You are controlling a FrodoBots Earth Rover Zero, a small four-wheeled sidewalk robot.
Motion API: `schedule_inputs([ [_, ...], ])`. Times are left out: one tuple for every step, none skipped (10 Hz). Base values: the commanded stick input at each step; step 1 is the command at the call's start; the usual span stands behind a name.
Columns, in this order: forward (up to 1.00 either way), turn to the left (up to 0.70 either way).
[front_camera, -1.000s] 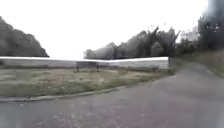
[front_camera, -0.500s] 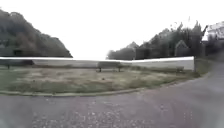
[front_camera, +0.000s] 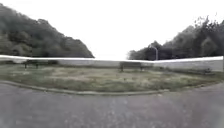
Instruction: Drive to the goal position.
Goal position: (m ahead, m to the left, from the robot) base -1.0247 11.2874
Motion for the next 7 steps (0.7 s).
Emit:
schedule_inputs([
  [0.0, 0.45],
  [0.0, 0.45],
  [0.0, 0.45],
  [0.0, 0.45],
  [0.0, 0.45],
  [0.0, 0.45],
  [0.0, 0.45],
])
